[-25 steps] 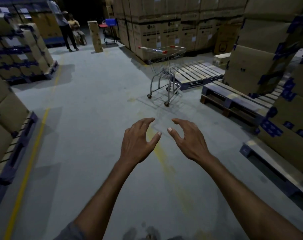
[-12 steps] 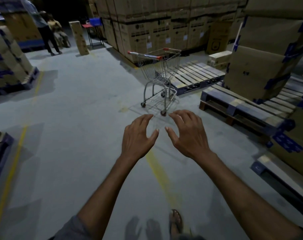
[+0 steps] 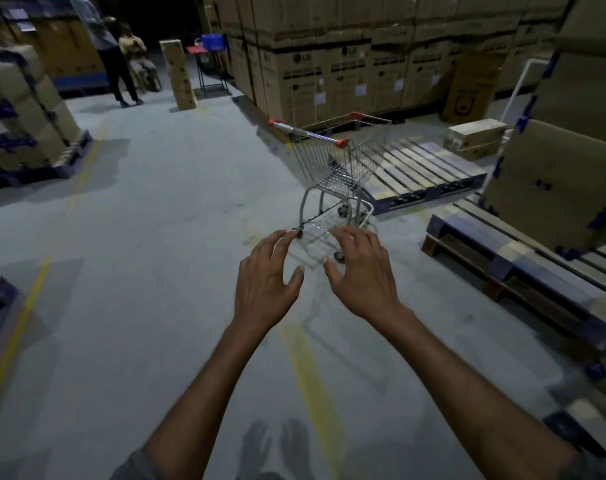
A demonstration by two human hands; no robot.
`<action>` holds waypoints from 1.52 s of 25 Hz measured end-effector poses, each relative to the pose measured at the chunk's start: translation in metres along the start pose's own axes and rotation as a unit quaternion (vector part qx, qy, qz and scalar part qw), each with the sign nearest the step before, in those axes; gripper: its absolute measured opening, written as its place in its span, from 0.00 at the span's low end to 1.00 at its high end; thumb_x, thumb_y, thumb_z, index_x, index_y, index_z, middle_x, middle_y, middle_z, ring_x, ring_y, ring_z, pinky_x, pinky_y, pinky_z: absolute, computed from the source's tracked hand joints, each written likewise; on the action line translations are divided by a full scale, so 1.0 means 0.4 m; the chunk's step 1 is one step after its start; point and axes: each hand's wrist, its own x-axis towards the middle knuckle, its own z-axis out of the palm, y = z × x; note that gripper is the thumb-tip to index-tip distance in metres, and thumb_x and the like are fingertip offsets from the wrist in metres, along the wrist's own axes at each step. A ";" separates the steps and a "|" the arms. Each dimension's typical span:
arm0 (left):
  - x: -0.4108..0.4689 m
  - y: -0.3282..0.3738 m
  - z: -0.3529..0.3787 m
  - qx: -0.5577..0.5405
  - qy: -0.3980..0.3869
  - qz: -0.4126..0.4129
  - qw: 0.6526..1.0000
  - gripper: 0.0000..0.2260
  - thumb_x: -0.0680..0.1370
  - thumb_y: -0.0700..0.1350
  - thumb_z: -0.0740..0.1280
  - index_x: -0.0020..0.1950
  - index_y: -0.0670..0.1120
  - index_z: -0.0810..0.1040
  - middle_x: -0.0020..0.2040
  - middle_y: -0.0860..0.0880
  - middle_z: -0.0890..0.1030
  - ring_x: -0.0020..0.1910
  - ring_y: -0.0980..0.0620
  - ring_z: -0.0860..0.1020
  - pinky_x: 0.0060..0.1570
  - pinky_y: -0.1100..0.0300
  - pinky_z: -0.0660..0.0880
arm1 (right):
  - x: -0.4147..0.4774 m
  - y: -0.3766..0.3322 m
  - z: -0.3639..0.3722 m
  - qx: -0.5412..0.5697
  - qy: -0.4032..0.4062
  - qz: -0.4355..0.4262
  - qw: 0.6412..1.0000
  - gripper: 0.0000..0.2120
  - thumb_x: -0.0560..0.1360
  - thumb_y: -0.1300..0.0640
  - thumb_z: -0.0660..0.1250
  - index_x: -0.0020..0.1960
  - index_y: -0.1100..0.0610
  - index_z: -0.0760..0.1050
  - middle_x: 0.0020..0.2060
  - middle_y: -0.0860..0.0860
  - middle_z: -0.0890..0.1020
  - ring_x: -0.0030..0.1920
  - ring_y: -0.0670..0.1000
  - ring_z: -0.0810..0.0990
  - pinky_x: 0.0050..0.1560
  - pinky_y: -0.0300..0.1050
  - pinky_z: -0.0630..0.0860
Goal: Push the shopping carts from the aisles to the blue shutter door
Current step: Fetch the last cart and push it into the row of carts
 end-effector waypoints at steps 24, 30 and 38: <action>1.129 -0.680 0.469 -0.058 -0.099 0.101 0.988 0.25 0.80 0.55 0.67 0.75 0.59 0.66 0.77 0.58 0.66 0.70 0.54 0.72 0.52 0.55 0.80 | 1.082 0.170 0.682 -0.112 0.007 0.039 0.993 0.28 0.74 0.52 0.73 0.72 0.51 0.70 0.72 0.53 0.71 0.72 0.55 0.67 0.69 0.55 0.70; 1.439 -0.759 0.682 -0.038 -0.121 0.132 0.983 0.28 0.78 0.54 0.69 0.76 0.58 0.64 0.79 0.54 0.64 0.70 0.50 0.72 0.53 0.53 0.80 | 1.350 0.351 0.838 -0.110 -0.009 0.075 0.991 0.29 0.74 0.53 0.73 0.72 0.48 0.68 0.74 0.51 0.66 0.74 0.55 0.64 0.69 0.56 0.70; 1.803 -0.819 0.890 -0.058 -0.151 0.132 0.978 0.29 0.79 0.55 0.69 0.78 0.56 0.64 0.80 0.52 0.61 0.56 0.48 0.81 0.40 0.59 0.75 | 1.662 0.540 0.977 -0.122 -0.064 0.103 0.985 0.35 0.76 0.51 0.72 0.78 0.50 0.61 0.76 0.53 0.63 0.77 0.57 0.61 0.73 0.58 0.67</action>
